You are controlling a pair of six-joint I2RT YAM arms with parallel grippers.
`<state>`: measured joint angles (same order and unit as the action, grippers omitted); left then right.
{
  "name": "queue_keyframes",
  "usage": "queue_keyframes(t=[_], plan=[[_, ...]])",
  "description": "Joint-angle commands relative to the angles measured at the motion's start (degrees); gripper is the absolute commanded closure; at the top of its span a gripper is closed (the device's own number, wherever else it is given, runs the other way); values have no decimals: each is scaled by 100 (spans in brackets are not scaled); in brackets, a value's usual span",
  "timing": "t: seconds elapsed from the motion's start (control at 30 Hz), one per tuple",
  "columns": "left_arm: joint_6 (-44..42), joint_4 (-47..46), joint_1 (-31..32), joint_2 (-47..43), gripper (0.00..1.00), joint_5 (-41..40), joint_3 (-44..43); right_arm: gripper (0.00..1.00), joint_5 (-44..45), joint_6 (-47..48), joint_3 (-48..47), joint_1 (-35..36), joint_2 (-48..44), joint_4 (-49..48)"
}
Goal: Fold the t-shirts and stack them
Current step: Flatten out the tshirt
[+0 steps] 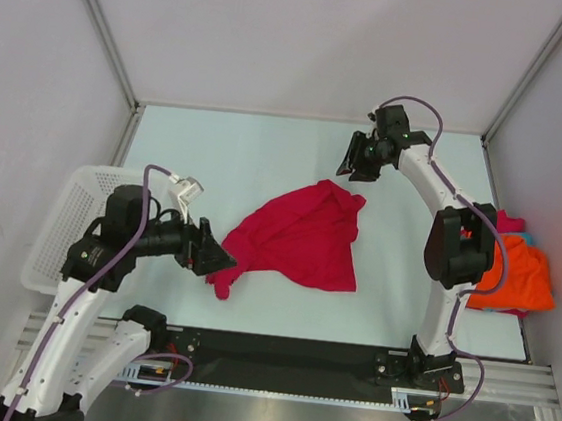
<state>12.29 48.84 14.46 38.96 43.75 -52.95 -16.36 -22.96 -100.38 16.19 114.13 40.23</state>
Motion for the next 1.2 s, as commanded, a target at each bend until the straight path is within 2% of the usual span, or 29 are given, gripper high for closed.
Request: queue_keyframes(t=[0.0, 0.17, 0.33, 0.4, 0.47, 0.57, 0.73, 0.8, 0.83, 0.9, 0.93, 1.07, 1.17], plan=[[194, -129, 4, 103, 0, -225, 153, 52, -16, -51, -281, 43, 31, 73], [291, -418, 13, 243, 0, -621, 416, 52, 10, -16, -254, 51, -4, 126], [650, -910, 13, 576, 0, -1200, 1102, 52, 71, 28, -272, 43, -39, 196], [669, -815, 13, 726, 0, -1377, 1007, 52, 89, 28, -263, 34, -66, 213], [958, -736, 13, 885, 0, -1991, 927, 53, 89, 37, -263, 34, -66, 257], [1362, -683, 13, 1236, 0, -2282, 874, 53, 107, 46, -254, 34, -136, 301], [1547, -437, 13, 1790, 0, -2818, 874, 53, 133, 55, -237, 25, -382, 319], [1731, -454, 13, 1756, 5, -2942, 909, 53, 133, 46, -210, 25, -461, 319], [1993, -663, 13, 1634, 15, -2855, 970, 53, 133, 55, -184, 25, -522, 319], [2433, -1006, 13, 1388, 28, -2566, 1302, 53, 124, 55, -175, 8, -575, 319], [2871, -1391, 13, 1108, 40, -2486, 1453, 53, 124, 55, -158, 7, -619, 319], [3516, -1606, 13, 517, 42, -2739, 1998, 53, 98, 81, -88, -36, -698, 328], [3938, -1676, 13, 95, 38, -2801, 2376, 53, 80, 116, -17, -54, -743, 328]])
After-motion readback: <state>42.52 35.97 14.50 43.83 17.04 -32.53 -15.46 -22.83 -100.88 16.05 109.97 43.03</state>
